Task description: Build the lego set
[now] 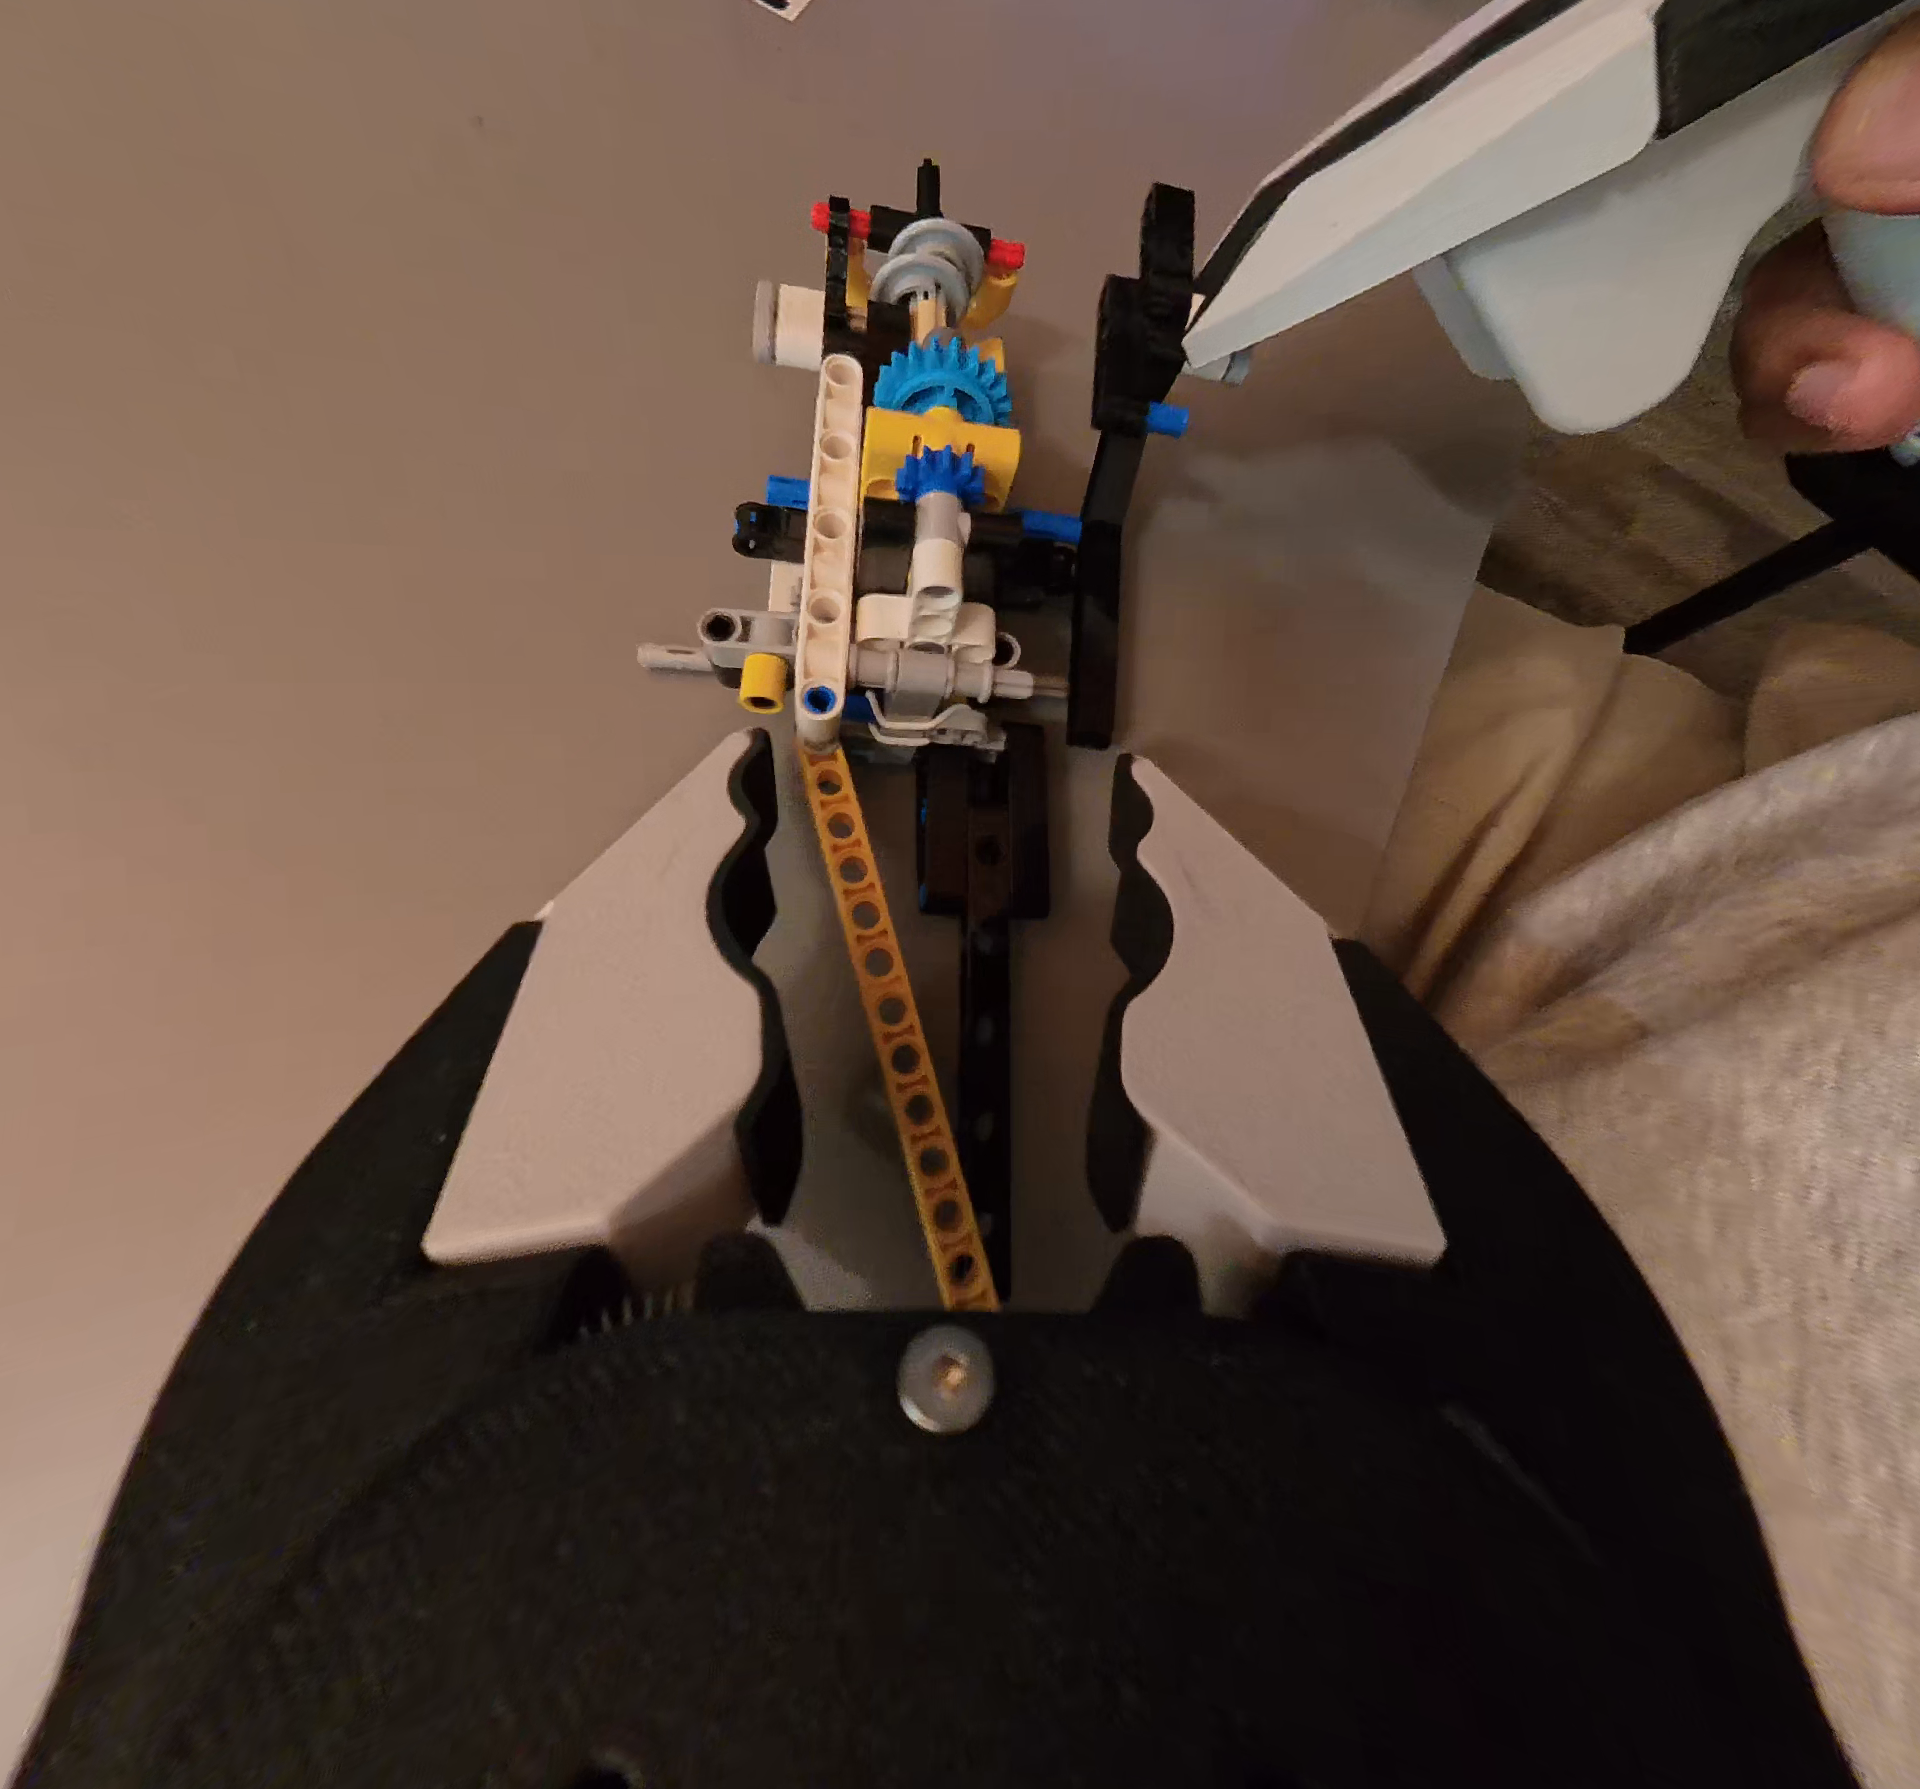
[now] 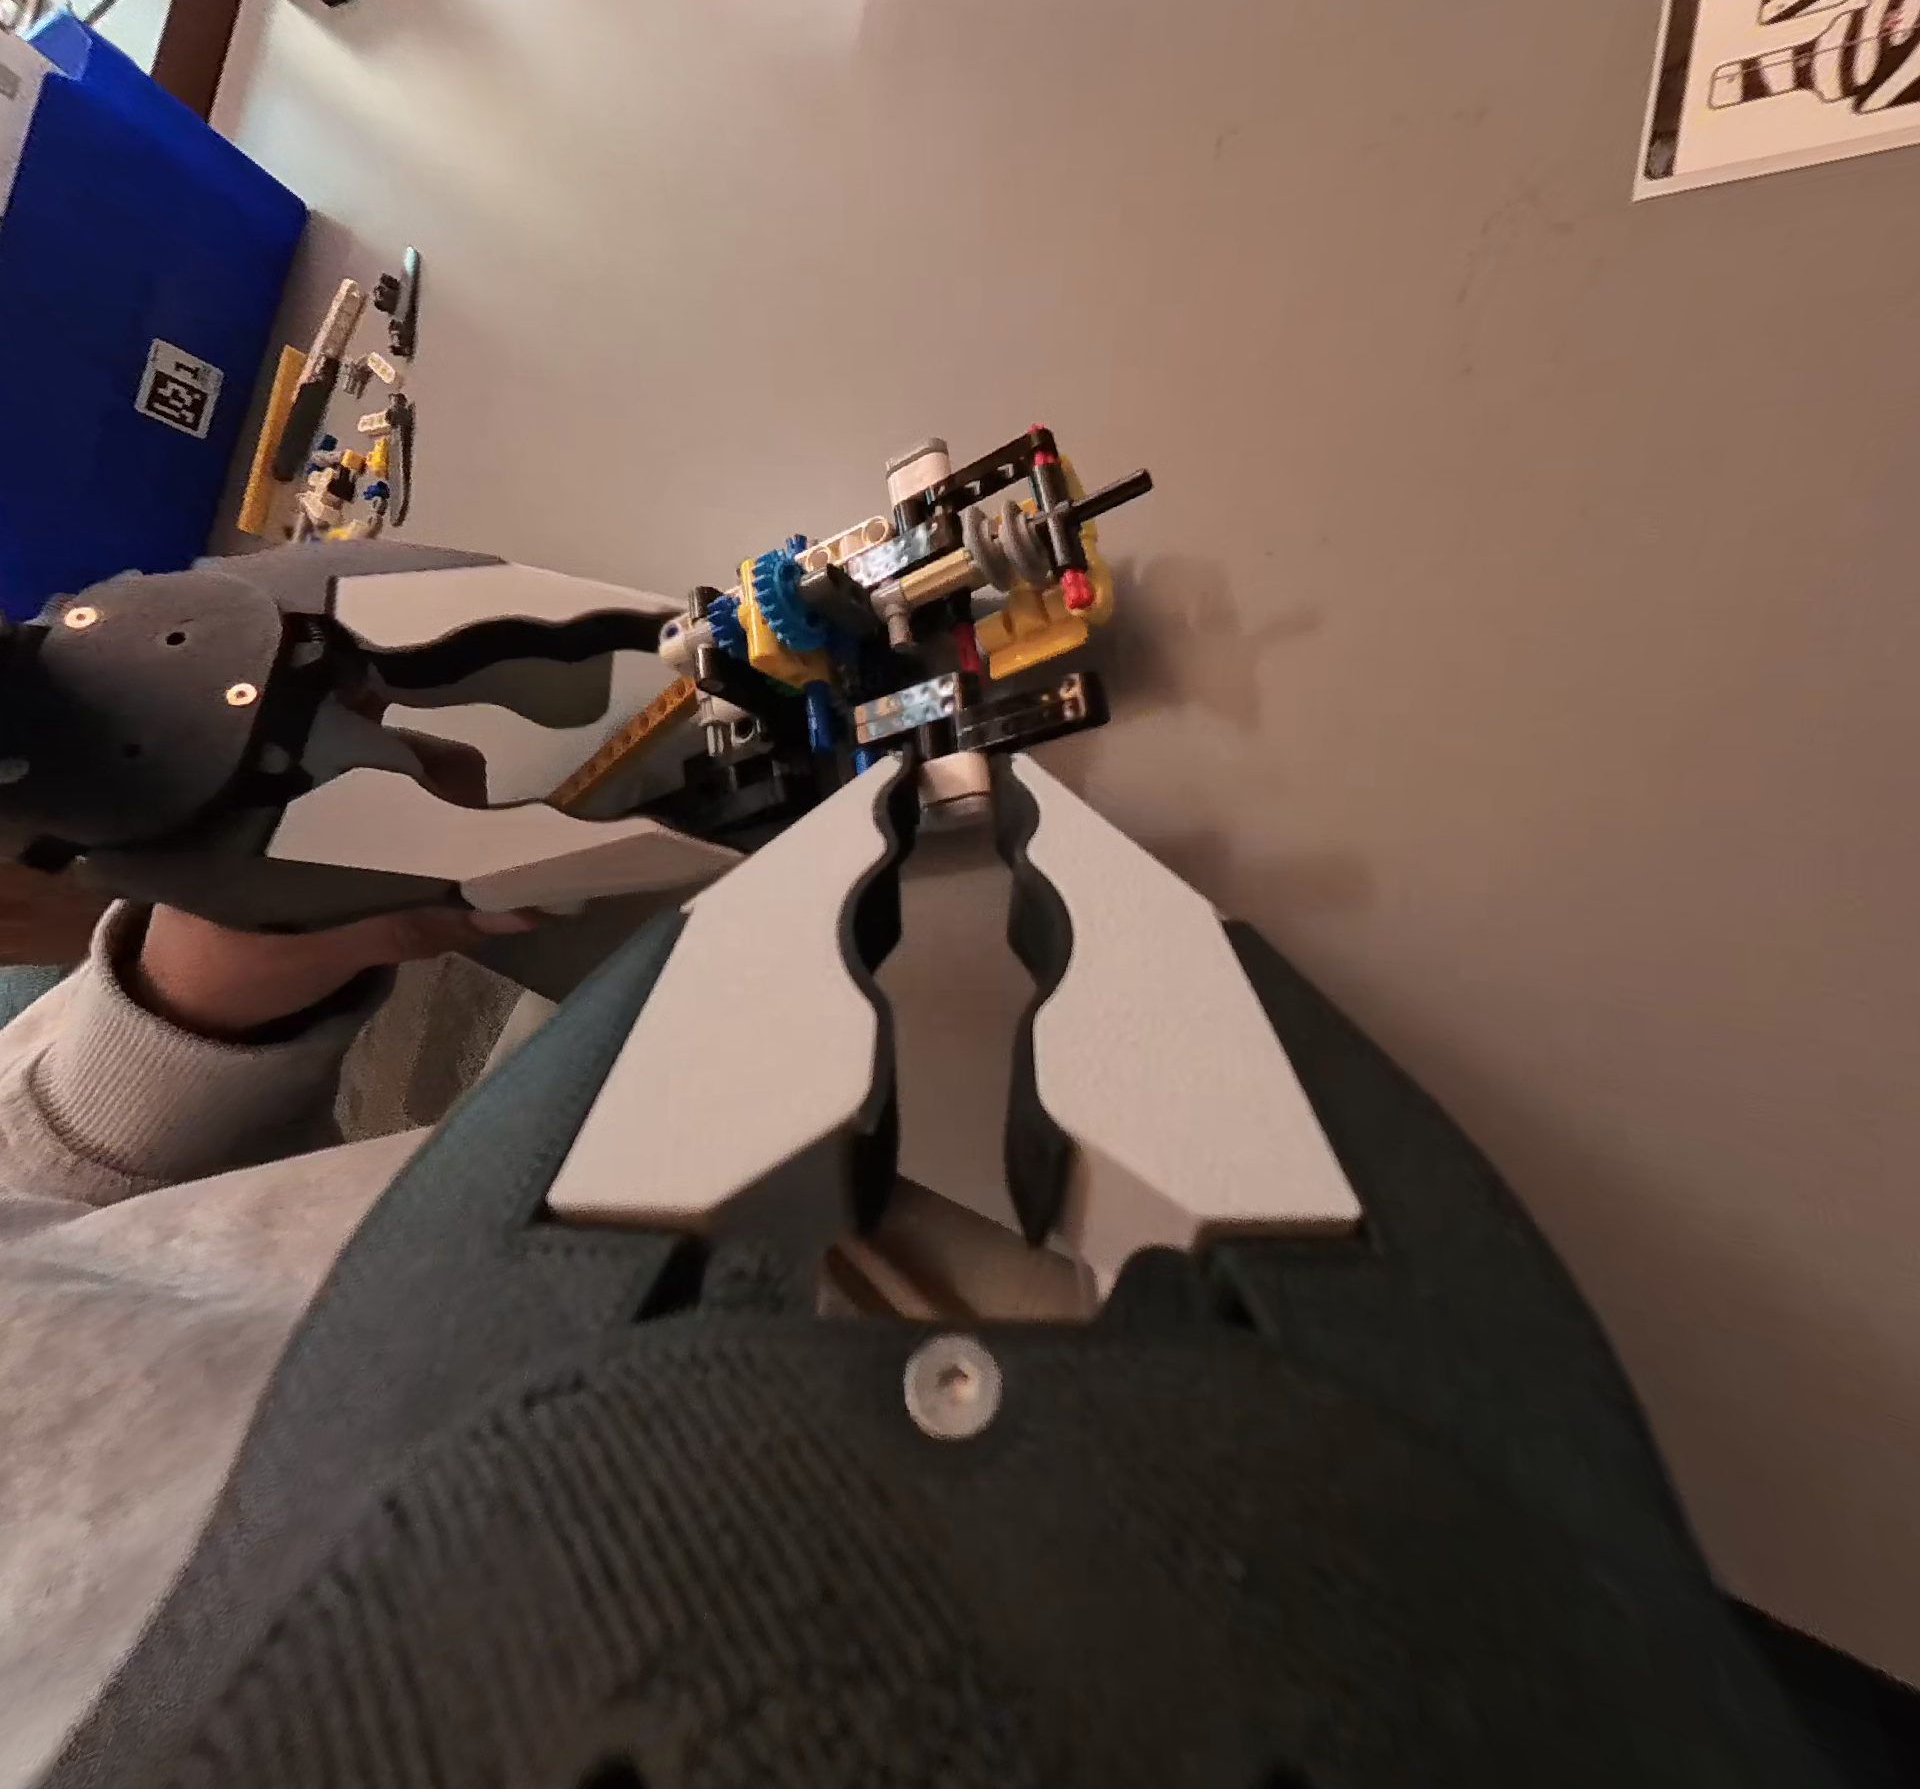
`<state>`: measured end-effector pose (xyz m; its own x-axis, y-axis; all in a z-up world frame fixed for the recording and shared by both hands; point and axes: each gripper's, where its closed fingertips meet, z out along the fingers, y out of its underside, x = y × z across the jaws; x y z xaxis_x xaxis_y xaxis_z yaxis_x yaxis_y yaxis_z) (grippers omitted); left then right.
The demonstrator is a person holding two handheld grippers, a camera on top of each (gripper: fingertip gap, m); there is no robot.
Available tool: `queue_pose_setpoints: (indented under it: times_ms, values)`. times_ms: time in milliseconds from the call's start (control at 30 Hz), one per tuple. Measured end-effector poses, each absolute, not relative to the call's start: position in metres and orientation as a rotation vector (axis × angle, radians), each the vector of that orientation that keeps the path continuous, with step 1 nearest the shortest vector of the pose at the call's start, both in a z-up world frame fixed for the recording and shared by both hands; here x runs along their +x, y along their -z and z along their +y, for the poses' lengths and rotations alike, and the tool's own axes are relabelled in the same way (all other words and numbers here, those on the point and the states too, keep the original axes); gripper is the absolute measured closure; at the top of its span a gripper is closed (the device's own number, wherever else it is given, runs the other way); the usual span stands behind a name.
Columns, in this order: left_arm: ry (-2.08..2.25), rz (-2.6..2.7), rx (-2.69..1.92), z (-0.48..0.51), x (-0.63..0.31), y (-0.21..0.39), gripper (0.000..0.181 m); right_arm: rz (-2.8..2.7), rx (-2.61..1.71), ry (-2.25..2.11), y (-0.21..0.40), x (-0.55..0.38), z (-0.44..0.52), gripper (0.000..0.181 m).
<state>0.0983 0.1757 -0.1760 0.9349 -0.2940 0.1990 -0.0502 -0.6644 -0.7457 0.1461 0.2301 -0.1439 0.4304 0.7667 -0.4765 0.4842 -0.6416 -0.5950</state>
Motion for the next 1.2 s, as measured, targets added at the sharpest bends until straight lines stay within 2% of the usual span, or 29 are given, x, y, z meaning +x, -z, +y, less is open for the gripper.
queue_pose_setpoints:
  times_ms: [367, 667, 800, 1033, 1200]
  values:
    - [0.606, -0.007, -1.945, 0.17, 0.045, 0.125, 0.113, -1.019, -2.015, -1.173, 0.11, 0.16, 0.258, 0.169]
    - [0.571, -0.113, -1.818, 0.168, 0.016, 0.117, 0.118, -1.109, -1.617, -1.274, 0.101, 0.171, 0.252, 0.169]
    - [0.574, -0.141, -1.73, 0.167, 0.014, 0.108, 0.122, -0.993, -1.532, -1.533, 0.065, 0.183, 0.241, 0.17]
    - [0.541, -0.203, -1.603, 0.16, 0.003, 0.094, 0.124, -0.938, -1.749, -1.553, 0.105, 0.182, 0.259, 0.169]
    - [0.501, -0.194, -1.599, 0.159, 0.003, 0.093, 0.124, -0.9, -1.75, -1.529, 0.103, 0.183, 0.263, 0.169]
